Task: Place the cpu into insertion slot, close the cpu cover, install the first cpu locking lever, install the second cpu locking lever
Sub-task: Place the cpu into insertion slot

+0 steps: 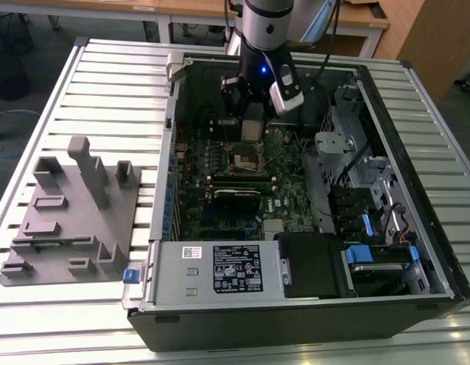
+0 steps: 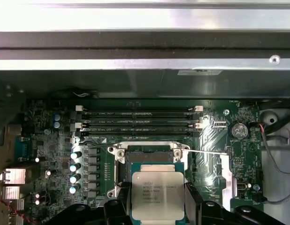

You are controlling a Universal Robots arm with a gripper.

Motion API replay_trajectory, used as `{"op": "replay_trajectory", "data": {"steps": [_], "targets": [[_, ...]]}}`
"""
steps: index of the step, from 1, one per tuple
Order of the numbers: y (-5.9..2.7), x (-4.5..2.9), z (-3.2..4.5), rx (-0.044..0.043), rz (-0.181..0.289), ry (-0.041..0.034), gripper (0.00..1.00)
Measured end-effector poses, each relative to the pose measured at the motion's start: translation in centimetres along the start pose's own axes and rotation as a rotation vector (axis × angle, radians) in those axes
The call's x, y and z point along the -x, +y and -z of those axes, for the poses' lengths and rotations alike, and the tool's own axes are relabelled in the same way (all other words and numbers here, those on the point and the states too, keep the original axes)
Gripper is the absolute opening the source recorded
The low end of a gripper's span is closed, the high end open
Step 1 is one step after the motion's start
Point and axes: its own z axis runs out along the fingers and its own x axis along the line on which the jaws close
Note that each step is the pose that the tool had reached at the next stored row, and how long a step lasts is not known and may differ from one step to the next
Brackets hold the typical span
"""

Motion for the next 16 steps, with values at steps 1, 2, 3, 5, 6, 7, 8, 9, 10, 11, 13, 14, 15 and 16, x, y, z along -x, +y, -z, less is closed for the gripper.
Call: {"op": "replay_trajectory", "data": {"steps": [1,2,3,5,6,7,8,9,10,11,13,14,15,16], "targets": [[-0.04,-0.03,-0.18,0.0001,0.0,-0.0001,0.54],[-0.08,-0.05,-0.37,0.0001,0.0,-0.0002,0.54],[-0.11,-0.06,-0.54,0.0001,0.0,-0.0002,0.54],[-0.17,-0.09,-0.9,0.0,0.0,-0.0001,0.54],[-0.19,-0.1,-1.07,0.0,0.0,-0.0001,0.54],[-0.22,-0.11,-1.25,0.0,0.0,-0.0001,0.54],[-0.24,-0.13,-1.43,0.0001,0.0,-0.0002,0.54],[-0.26,-0.15,-1.63,0.0001,0.0,-0.0002,0.54],[-0.29,-0.16,-1.81,0.0001,0.0,-0.0002,0.54],[-0.31,-0.17,-1.99,0.0001,0.0,-0.0003,0.54],[-0.35,-0.19,-2.34,0.0001,0.0,-0.0003,0.54],[-0.37,-0.2,-2.52,0.0,0.0,-0.0002,0.54],[-0.4,-0.21,-2.68,-0.0001,0.0,-0.0002,0.54],[-0.41,-0.21,-2.82,0.0,0.0,-0.0002,0.54]]}}
